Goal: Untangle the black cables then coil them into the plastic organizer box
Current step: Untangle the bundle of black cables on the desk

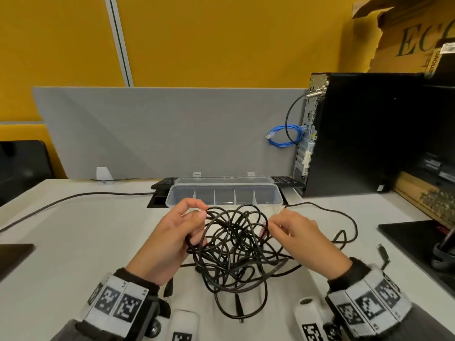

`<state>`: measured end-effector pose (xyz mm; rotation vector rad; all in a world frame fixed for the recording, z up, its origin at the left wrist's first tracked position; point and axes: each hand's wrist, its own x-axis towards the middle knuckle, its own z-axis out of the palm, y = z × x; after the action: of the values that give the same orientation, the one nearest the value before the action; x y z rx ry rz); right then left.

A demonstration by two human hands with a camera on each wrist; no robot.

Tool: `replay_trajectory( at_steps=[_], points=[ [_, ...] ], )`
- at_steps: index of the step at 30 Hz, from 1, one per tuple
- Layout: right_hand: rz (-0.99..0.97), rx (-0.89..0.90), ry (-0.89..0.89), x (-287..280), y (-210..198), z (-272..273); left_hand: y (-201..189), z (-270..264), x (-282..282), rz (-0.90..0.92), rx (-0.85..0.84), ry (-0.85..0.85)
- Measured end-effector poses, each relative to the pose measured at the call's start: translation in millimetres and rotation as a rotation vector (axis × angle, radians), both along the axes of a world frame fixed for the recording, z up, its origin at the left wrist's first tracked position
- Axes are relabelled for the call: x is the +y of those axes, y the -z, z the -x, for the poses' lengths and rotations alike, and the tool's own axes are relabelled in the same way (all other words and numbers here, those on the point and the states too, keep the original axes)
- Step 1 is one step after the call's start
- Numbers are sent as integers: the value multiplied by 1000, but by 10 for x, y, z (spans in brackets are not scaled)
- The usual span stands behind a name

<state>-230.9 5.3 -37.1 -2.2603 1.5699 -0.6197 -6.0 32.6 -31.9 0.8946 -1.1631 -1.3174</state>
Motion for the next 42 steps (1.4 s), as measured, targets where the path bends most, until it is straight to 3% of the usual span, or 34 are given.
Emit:
replay_trajectory(
  at_steps=[2,5,9,21,23,25,27,28,32,34,36,37,40,41,42],
  points=[
    [-143,-45,-56,-41,31,-2,8,36,8,-9,18,14],
    [-391,-282,-135,-66,55,34,13,61,8,-10,12,-3],
    [-574,-495,-165,-56,122,-17,5,67,24,-28,1,3],
    [-654,-1413,-165,-46,49,11,-27,-47,-38,-156,57,-99],
    [-799,-1384,-242,-28,2,16,-21,-66,-26,-145,-50,-100],
    [-857,-1179,-274,16,-59,10,1,-68,-13,-132,-190,-65],
    [-723,-926,-216,36,-88,-21,14,-58,-9,-131,-234,-27],
    [-636,-888,-185,35,-95,-20,10,-55,-5,-134,-222,-11],
    [-346,-1048,-163,-50,-64,88,-16,-70,-9,-143,-156,23],
    [-379,-1334,-79,-92,-57,133,-18,-87,-17,-146,-134,20],
    [-465,-1427,-109,-93,-81,144,-10,-103,-23,-151,-125,8],
    [-496,-1295,-133,-80,-100,153,-1,-110,-29,-156,-126,-7],
    [-429,-606,-164,-24,-139,170,22,-140,-43,-170,-129,-58],
    [-395,-557,-150,-31,-139,180,24,-152,-48,-174,-120,-64],
    [-356,-616,-131,-36,-139,185,24,-159,-56,-179,-107,-65]
  ],
)
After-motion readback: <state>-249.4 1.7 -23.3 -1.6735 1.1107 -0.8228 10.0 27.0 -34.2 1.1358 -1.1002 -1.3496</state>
